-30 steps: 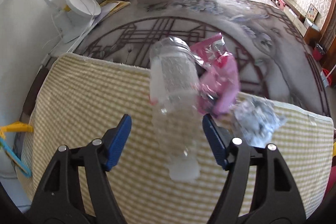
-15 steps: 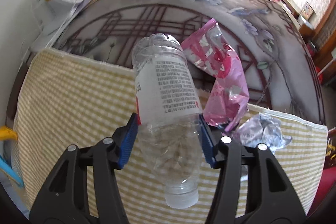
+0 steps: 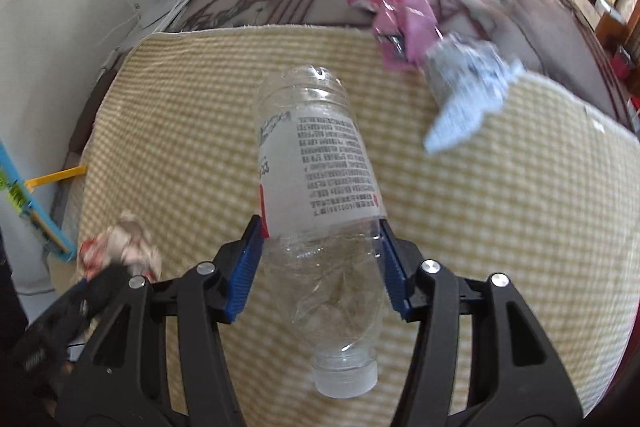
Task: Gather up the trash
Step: 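Carry the plastic bottle with the right tool over the red bucket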
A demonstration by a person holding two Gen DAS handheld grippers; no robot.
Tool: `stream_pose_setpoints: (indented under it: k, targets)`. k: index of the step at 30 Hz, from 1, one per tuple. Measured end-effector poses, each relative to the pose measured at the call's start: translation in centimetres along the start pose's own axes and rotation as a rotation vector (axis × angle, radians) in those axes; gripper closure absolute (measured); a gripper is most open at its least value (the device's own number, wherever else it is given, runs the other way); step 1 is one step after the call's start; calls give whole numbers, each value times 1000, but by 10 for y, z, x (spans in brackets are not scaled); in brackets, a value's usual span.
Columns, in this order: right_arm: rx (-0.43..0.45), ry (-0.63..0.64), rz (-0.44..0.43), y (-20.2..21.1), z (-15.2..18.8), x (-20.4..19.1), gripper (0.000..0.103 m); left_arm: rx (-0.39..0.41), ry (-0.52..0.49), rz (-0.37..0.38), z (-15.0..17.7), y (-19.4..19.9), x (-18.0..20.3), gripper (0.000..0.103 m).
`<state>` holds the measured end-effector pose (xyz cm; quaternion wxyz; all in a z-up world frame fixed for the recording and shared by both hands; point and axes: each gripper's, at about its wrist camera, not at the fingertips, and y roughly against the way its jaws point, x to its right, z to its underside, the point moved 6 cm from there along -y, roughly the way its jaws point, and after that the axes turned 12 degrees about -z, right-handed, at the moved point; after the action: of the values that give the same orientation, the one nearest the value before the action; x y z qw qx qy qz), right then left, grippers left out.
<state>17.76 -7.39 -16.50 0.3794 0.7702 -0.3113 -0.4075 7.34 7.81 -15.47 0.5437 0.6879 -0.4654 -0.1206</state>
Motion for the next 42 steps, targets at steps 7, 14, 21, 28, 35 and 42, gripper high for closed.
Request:
stream_pose_setpoints:
  k: [7, 14, 21, 28, 35, 42]
  targets:
    - [-17, 38, 33, 1, 4, -2, 47, -54, 11, -9, 6, -16, 0, 51]
    - [-10, 43, 32, -7, 2, -3, 44, -58, 3, -22, 7, -23, 2, 51]
    - [19, 95, 54, 5, 11, -3, 48, -50, 0, -25, 6, -26, 4, 51]
    - [84, 41, -14, 46, 35, 15, 48, -36, -18, -51, 7, -29, 5, 51]
    - [125, -3, -66, 63, 67, 40, 48, 1, -56, -96, 8, -31, 10, 51]
    - [165, -137, -187, 70, 73, 65, 48, 67, -93, -165, 5, -29, 10, 51]
